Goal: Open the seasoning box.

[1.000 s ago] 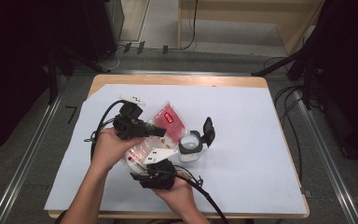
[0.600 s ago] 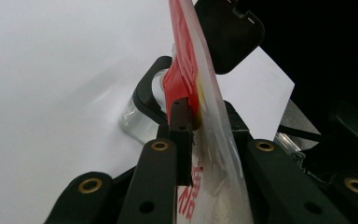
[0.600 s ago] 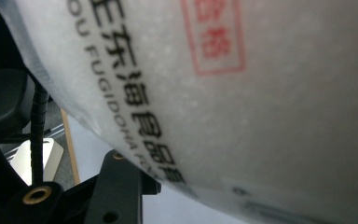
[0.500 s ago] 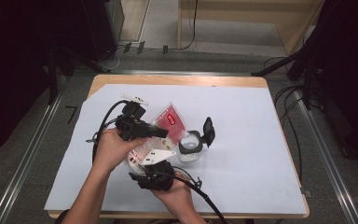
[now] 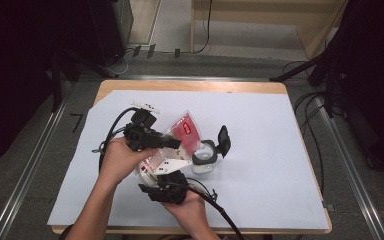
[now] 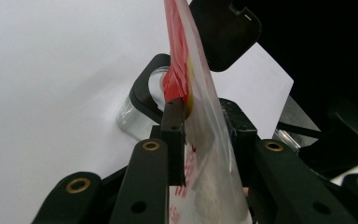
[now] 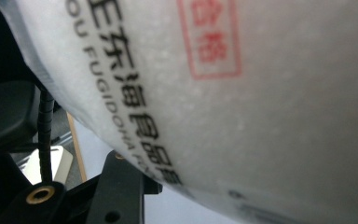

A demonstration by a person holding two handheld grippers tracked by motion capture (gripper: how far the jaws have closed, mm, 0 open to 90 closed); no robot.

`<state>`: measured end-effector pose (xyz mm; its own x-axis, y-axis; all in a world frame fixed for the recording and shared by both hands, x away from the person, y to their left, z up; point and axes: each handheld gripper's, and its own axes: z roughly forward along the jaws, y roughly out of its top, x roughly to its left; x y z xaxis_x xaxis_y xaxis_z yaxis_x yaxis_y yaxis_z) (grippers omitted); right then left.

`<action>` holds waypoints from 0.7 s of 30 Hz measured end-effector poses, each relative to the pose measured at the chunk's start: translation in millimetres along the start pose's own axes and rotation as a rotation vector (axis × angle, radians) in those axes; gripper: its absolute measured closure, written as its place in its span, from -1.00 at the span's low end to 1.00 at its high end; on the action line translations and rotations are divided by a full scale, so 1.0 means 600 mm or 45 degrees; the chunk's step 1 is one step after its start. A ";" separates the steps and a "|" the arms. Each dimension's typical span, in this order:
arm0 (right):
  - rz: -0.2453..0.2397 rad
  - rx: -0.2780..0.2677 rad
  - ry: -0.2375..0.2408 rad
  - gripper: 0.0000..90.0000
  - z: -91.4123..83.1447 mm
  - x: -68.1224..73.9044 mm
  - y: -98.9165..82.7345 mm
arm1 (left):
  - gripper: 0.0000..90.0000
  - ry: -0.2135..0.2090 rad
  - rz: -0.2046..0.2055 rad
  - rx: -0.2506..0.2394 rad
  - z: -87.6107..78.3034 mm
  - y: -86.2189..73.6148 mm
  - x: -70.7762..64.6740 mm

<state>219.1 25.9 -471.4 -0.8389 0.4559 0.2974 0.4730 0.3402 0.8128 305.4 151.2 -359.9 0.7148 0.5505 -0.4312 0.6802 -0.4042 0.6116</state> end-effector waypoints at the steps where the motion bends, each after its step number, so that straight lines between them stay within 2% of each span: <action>1: 0.010 -0.005 0.003 0.35 -0.001 -0.001 0.001 | 0.64 -0.003 -0.002 0.001 -0.001 0.000 -0.001; 5: 0.019 -0.021 0.010 0.35 -0.005 -0.002 0.003 | 0.67 0.005 -0.002 -0.004 -0.005 0.000 -0.001; 10: -0.024 -0.032 0.005 0.35 -0.007 0.003 0.003 | 0.79 0.012 -0.013 -0.003 -0.004 0.001 -0.001; 15: -0.100 -0.036 -0.015 0.36 -0.007 0.012 0.002 | 0.83 -0.007 -0.009 0.024 -0.004 0.004 -0.003; 21: -0.124 -0.033 -0.023 0.35 -0.007 0.015 0.002 | 0.82 -0.049 -0.018 0.027 -0.003 0.004 0.001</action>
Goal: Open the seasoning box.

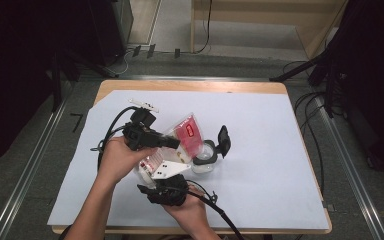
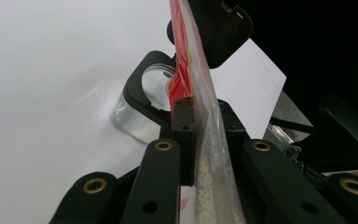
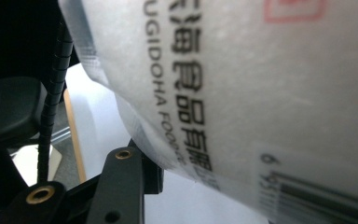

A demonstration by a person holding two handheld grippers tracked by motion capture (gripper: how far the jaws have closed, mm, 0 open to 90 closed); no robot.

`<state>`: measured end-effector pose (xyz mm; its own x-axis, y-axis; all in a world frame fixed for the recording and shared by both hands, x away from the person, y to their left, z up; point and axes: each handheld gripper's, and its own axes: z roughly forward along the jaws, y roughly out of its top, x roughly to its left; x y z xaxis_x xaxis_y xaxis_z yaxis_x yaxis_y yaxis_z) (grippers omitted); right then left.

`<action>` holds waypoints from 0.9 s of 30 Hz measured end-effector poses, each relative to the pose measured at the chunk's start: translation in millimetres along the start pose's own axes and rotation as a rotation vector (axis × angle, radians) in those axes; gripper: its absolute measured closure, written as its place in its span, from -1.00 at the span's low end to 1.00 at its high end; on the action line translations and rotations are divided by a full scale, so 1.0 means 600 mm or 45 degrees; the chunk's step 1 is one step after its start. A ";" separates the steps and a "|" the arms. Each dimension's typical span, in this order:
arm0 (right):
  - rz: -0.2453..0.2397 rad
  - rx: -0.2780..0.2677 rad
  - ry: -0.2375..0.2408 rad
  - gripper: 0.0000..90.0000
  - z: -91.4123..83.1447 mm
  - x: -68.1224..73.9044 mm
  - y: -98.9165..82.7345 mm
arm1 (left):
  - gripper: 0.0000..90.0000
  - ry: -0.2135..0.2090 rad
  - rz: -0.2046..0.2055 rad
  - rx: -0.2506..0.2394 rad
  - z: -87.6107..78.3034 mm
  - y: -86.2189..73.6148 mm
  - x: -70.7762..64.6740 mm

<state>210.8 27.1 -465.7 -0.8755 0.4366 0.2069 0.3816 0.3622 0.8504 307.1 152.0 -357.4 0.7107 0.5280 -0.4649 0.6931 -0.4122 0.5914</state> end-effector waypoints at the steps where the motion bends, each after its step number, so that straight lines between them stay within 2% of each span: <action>1: -0.006 0.004 -0.006 0.36 0.000 0.001 0.001 | 0.82 -0.004 0.000 0.000 0.000 0.000 0.000; 7: 0.017 0.007 -0.012 0.37 0.002 0.000 0.003 | 0.77 0.011 0.012 -0.010 0.000 0.001 -0.001; 15: 0.079 -0.006 -0.012 0.37 0.000 -0.005 0.005 | 0.63 0.038 0.022 -0.031 -0.006 0.001 -0.004; 19: 0.111 -0.005 0.002 0.37 -0.002 -0.008 0.010 | 0.61 0.047 0.013 -0.038 -0.009 0.001 -0.004; 21: 0.126 -0.005 0.008 0.37 -0.003 -0.007 0.012 | 0.62 0.055 -0.014 -0.036 -0.009 0.002 -0.005; 24: 0.134 -0.011 0.012 0.37 -0.003 -0.006 0.016 | 0.69 0.069 -0.022 -0.038 -0.011 0.004 -0.006; 27: 0.095 -0.020 -0.004 0.35 -0.002 0.000 0.019 | 0.77 0.079 -0.017 -0.025 -0.013 0.008 -0.007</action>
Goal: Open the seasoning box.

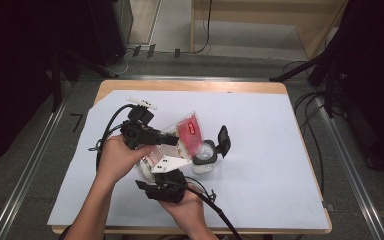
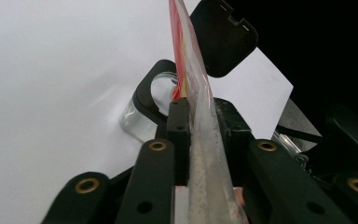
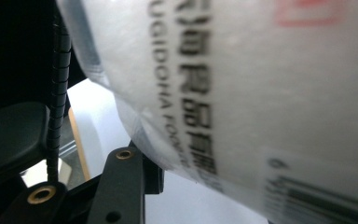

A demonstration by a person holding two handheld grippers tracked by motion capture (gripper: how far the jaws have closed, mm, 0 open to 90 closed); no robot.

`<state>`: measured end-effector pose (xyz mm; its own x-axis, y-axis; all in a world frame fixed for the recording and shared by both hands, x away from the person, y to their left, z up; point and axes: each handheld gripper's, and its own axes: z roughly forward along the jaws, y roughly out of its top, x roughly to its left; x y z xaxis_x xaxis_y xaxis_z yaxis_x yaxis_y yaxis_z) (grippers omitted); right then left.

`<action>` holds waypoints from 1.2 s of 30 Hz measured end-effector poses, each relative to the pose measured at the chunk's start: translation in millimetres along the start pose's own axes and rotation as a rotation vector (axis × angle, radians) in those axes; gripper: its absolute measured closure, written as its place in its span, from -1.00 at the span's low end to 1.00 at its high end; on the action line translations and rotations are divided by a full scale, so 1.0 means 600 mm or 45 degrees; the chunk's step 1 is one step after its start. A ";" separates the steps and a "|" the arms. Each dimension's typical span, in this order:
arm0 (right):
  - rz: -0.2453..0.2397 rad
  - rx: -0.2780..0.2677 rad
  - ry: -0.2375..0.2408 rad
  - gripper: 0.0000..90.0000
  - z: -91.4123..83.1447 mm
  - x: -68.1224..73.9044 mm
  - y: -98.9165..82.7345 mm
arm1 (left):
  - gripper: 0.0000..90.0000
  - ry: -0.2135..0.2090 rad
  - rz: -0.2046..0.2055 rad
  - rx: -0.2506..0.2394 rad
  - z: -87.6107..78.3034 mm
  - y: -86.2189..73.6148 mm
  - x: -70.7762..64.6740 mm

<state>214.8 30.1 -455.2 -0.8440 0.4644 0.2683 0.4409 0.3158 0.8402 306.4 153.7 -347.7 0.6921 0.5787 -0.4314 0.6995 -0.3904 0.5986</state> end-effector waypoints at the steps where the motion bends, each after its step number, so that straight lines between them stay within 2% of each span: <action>1: -0.026 -0.001 -0.012 0.34 0.000 0.002 0.000 | 0.77 0.010 -0.004 0.007 0.000 0.002 0.000; 5: -0.044 -0.005 -0.024 0.36 0.001 0.006 0.004 | 0.75 0.016 -0.001 0.002 -0.001 0.005 -0.001; 10: -0.015 -0.025 -0.028 0.38 0.002 0.003 0.004 | 0.70 0.021 0.009 -0.006 0.000 0.006 -0.003; 14: 0.021 -0.024 -0.016 0.38 0.001 -0.001 0.006 | 0.60 0.031 0.012 -0.005 0.000 0.005 -0.003; 18: 0.078 -0.037 0.013 0.38 -0.005 -0.010 0.009 | 0.57 0.014 0.009 -0.012 0.002 0.004 -0.003; 25: -0.010 0.027 0.028 0.37 -0.011 -0.012 0.014 | 0.74 0.024 -0.001 -0.007 0.004 0.005 -0.009; 29: -0.083 0.055 0.027 0.33 -0.015 -0.011 0.013 | 0.75 0.031 0.003 -0.003 0.007 0.007 -0.014; 33: -0.076 0.069 0.057 0.38 -0.022 -0.016 0.013 | 0.75 0.034 0.000 0.000 0.009 0.007 -0.016; 36: -0.095 0.070 0.062 0.39 -0.023 -0.019 0.011 | 0.75 0.033 -0.002 -0.005 0.011 0.006 -0.016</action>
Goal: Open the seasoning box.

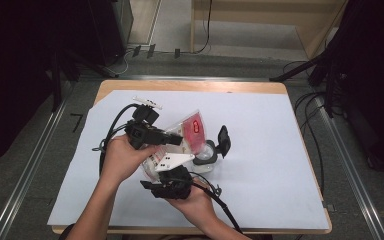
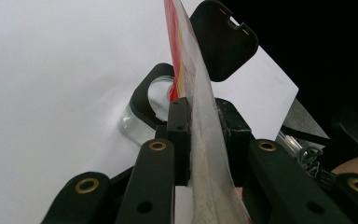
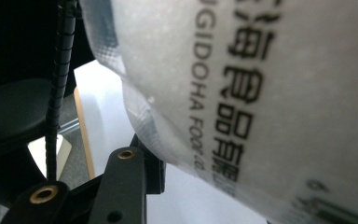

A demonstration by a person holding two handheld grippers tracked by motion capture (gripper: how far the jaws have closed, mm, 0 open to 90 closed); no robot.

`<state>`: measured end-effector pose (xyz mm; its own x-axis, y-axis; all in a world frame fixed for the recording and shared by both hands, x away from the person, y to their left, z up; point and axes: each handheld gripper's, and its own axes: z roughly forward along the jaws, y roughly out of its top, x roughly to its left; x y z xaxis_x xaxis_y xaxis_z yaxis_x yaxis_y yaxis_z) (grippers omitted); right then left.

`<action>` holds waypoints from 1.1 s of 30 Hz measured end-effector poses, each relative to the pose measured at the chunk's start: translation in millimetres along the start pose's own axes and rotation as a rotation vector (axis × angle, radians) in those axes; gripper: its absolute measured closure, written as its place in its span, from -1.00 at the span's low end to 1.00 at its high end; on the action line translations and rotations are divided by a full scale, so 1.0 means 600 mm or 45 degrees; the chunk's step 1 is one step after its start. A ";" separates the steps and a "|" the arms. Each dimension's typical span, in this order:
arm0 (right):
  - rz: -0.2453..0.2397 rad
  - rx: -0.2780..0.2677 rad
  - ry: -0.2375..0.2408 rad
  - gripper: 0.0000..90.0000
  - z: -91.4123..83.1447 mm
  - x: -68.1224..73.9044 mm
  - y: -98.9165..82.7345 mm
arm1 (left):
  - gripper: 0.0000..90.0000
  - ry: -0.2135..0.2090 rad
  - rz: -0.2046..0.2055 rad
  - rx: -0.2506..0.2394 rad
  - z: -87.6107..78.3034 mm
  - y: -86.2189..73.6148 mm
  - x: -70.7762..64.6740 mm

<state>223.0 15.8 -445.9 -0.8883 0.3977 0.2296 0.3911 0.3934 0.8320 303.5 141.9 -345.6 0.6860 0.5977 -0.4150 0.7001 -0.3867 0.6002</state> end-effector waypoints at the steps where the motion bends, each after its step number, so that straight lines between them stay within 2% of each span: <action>1: 0.004 0.002 0.007 0.39 0.000 -0.001 0.000 | 0.75 0.000 0.000 0.000 0.000 0.000 0.000; 10: 0.004 0.020 0.039 0.39 -0.006 0.001 0.000 | 0.69 -0.011 -0.007 -0.017 0.001 -0.003 -0.006; 19: 0.010 0.009 0.051 0.39 -0.010 0.001 -0.001 | 0.66 0.009 -0.016 -0.045 0.002 -0.005 -0.011; 33: 0.011 0.004 0.087 0.38 -0.010 0.000 0.007 | 0.66 0.001 -0.024 -0.028 0.000 0.005 -0.008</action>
<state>223.4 12.3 -439.3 -0.8993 0.3438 0.2704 0.3993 0.3930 0.8283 302.0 138.0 -341.8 0.6726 0.6054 -0.4255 0.7083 -0.3600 0.6073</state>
